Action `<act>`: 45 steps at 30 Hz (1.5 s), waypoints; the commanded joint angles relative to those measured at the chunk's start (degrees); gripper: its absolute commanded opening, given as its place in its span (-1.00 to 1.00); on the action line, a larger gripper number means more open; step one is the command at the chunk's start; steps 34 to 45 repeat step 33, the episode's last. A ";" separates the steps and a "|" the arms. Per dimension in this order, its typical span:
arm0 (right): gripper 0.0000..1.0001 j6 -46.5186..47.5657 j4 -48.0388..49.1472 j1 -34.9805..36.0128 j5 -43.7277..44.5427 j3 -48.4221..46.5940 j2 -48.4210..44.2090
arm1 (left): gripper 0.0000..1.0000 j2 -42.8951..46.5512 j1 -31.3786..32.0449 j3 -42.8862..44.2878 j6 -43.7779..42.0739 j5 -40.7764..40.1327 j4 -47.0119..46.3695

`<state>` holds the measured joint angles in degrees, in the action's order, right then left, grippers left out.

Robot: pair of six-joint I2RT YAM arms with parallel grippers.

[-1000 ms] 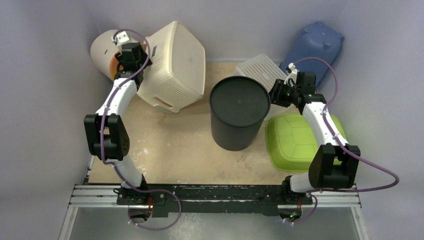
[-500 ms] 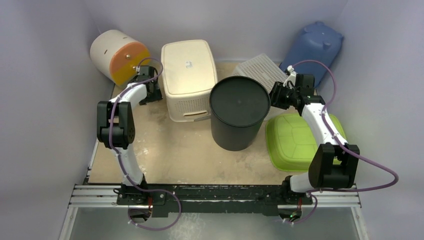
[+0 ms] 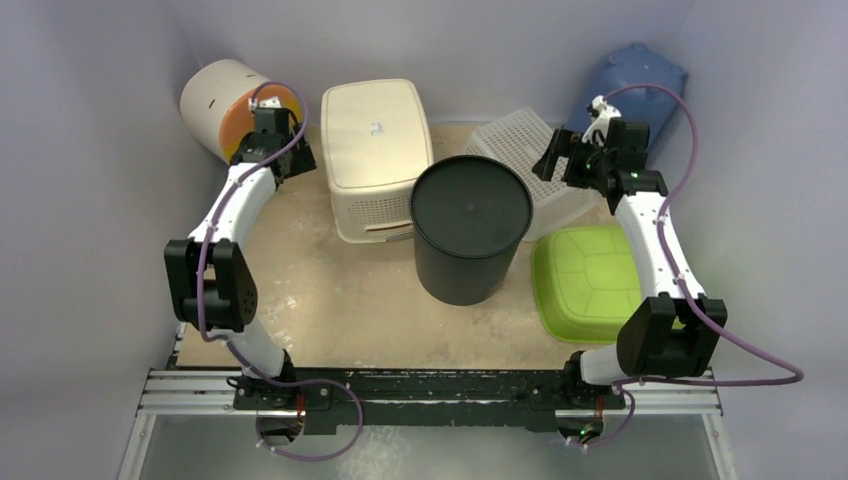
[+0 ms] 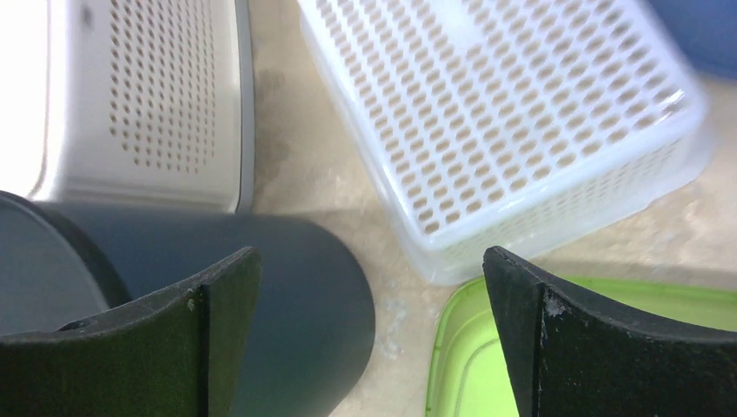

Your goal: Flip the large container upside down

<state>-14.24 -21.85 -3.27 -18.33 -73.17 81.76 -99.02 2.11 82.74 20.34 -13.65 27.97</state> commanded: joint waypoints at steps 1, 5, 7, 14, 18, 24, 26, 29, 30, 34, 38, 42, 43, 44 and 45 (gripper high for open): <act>1.00 3.29 -1.29 0.21 5.69 -8.49 -0.25 | 0.41 5.89 -0.08 3.22 -0.07 -1.28 -1.25; 1.00 2.63 -1.19 0.21 5.89 -12.42 0.28 | 0.42 8.85 -0.09 3.26 0.89 -4.61 -0.79; 1.00 2.40 -0.88 0.27 5.21 -13.64 0.06 | 0.42 9.79 -0.09 3.22 1.53 -4.41 -0.28; 1.00 0.88 4.03 0.36 8.79 -13.76 -3.71 | 0.44 13.16 0.65 2.35 2.82 -4.50 -0.19; 1.00 0.50 3.31 0.30 11.26 -14.47 -4.18 | 0.45 13.96 0.66 3.27 2.35 -5.06 0.73; 1.00 -0.95 4.61 0.36 13.85 -12.03 -6.40 | 0.47 15.13 0.70 3.13 2.34 -4.72 1.34; 1.00 -1.26 4.85 0.37 14.66 -10.87 -7.12 | 0.47 15.27 0.70 3.04 2.11 -4.72 1.38; 1.00 -1.53 3.79 0.37 16.32 -10.31 -7.36 | 0.47 15.35 0.70 3.24 2.01 -4.48 1.33; 1.00 -1.55 3.35 0.37 16.58 -10.47 -7.27 | 0.47 15.35 0.70 3.20 2.04 -4.42 1.34; 1.00 -1.50 2.49 0.37 17.18 -10.85 -7.27 | 0.48 15.35 0.70 3.21 2.15 -4.37 1.23; 1.00 -1.50 2.49 0.37 17.18 -10.85 -7.27 | 0.48 15.35 0.70 3.21 2.15 -4.37 1.23; 1.00 -1.50 2.49 0.37 17.18 -10.85 -7.27 | 0.48 15.35 0.70 3.21 2.15 -4.37 1.23; 1.00 -1.50 2.49 0.37 17.18 -10.85 -7.27 | 0.48 15.35 0.70 3.21 2.15 -4.37 1.23; 1.00 -1.50 2.49 0.37 17.18 -10.85 -7.27 | 0.48 15.35 0.70 3.21 2.15 -4.37 1.23; 1.00 -1.50 2.49 0.37 17.18 -10.85 -7.27 | 0.48 15.35 0.70 3.21 2.15 -4.37 1.23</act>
